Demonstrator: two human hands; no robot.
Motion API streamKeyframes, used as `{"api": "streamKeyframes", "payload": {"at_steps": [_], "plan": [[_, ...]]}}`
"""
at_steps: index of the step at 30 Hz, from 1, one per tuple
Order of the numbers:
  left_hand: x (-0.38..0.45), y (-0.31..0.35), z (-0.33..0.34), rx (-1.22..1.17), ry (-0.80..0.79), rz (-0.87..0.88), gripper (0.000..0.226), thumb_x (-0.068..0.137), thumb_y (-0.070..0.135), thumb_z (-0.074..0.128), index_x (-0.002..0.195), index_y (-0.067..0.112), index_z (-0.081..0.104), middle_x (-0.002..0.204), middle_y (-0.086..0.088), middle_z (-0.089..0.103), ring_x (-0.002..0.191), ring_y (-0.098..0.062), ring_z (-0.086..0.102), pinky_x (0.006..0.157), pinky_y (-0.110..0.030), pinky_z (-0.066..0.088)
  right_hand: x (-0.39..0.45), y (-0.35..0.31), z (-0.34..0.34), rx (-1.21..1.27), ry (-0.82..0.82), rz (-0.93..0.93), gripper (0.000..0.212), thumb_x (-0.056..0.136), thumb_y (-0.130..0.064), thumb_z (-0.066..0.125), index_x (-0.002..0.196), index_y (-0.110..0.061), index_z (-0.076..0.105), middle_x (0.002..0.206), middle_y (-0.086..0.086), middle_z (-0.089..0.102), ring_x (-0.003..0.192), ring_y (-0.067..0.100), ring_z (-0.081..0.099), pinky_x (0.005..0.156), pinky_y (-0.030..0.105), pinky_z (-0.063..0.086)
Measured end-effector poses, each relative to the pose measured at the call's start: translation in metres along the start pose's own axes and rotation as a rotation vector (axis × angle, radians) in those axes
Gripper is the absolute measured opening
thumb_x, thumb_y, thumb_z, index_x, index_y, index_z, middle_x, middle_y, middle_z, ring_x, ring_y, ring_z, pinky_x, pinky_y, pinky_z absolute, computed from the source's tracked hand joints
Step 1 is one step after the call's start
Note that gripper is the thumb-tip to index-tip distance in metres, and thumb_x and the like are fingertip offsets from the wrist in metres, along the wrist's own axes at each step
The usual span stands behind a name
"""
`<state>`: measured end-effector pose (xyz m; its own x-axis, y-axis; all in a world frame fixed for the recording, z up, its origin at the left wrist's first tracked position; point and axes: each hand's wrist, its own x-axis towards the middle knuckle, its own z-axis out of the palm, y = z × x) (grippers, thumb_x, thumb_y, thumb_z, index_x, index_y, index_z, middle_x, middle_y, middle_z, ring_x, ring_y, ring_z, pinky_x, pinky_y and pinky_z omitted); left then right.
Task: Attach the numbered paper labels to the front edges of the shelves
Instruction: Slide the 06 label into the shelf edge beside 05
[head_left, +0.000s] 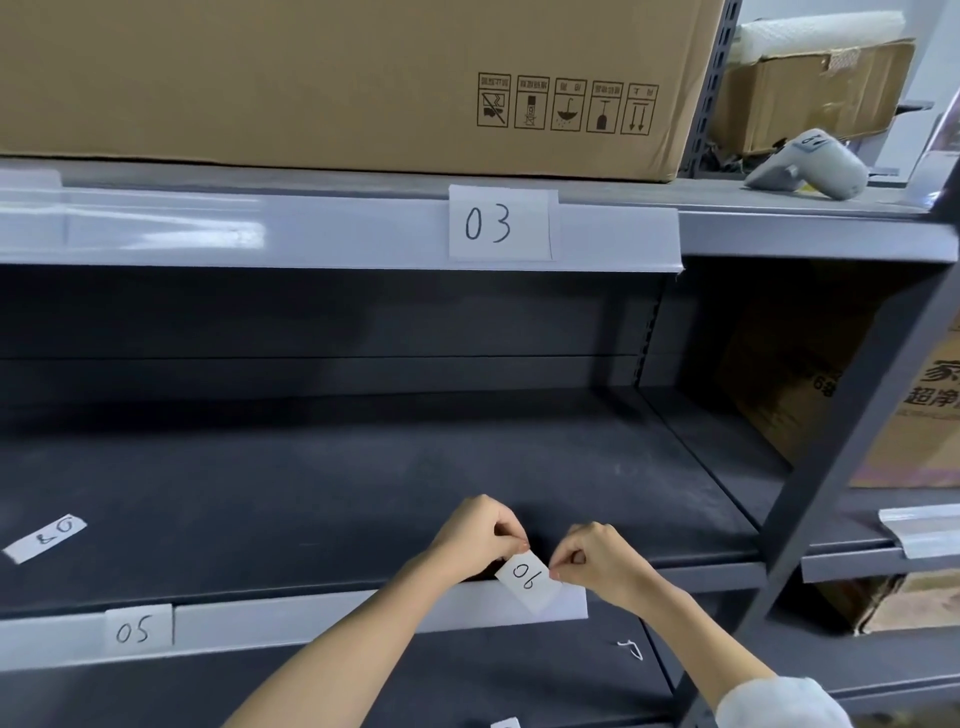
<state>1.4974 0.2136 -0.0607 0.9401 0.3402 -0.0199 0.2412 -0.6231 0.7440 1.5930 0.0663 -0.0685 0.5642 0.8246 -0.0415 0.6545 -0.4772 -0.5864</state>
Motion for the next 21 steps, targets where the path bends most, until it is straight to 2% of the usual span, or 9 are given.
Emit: {"api": "streamKeyframes", "payload": {"at_steps": [3,5,8,13,21], "plan": [[-0.006,-0.005,0.0,-0.031,0.01,-0.005,0.007,0.076,0.008,0.064,0.077,0.007,0.071,0.061,0.011,0.061,0.053,0.001,0.053,0.055,-0.01,0.042,0.001,-0.002,0.003,-0.025,-0.022,-0.009,0.016,0.081,-0.008,0.057,0.086,-0.006,0.072,0.074,-0.018,0.051,0.062,-0.001,0.05,0.059,0.003,0.04],[-0.012,-0.011,-0.002,-0.006,0.007,-0.004,0.007,0.076,0.008,0.064,0.076,0.006,0.071,0.062,0.01,0.063,0.05,0.004,0.053,0.05,-0.004,0.037,0.003,-0.004,0.006,-0.044,-0.034,-0.016,0.017,0.082,-0.008,0.055,0.087,-0.005,0.071,0.074,-0.018,0.049,0.063,0.0,0.05,0.059,0.008,0.041],[-0.019,-0.019,-0.005,0.088,-0.002,0.018,0.008,0.078,0.011,0.065,0.078,0.006,0.071,0.084,-0.003,0.073,0.06,0.001,0.054,0.053,-0.002,0.037,0.007,-0.009,0.011,-0.053,-0.042,-0.024,0.017,0.082,-0.008,0.054,0.086,-0.003,0.07,0.072,-0.017,0.05,0.062,0.002,0.049,0.059,0.011,0.041],[-0.021,-0.019,-0.006,0.166,-0.012,0.044,0.011,0.079,0.012,0.065,0.084,0.004,0.071,0.094,-0.009,0.071,0.073,-0.009,0.055,0.071,-0.02,0.044,0.01,-0.01,0.01,-0.055,-0.039,-0.009,0.015,0.078,-0.005,0.057,0.082,-0.002,0.072,0.063,-0.015,0.054,0.062,0.004,0.051,0.062,0.014,0.042],[-0.019,-0.02,-0.008,0.202,-0.04,0.004,0.012,0.079,0.012,0.064,0.084,0.005,0.071,0.094,-0.01,0.072,0.074,-0.011,0.057,0.074,-0.025,0.048,0.005,-0.004,0.005,-0.093,-0.018,-0.009,0.016,0.078,-0.004,0.056,0.081,0.0,0.071,0.062,-0.014,0.052,0.057,0.001,0.05,0.059,0.009,0.04]]}}
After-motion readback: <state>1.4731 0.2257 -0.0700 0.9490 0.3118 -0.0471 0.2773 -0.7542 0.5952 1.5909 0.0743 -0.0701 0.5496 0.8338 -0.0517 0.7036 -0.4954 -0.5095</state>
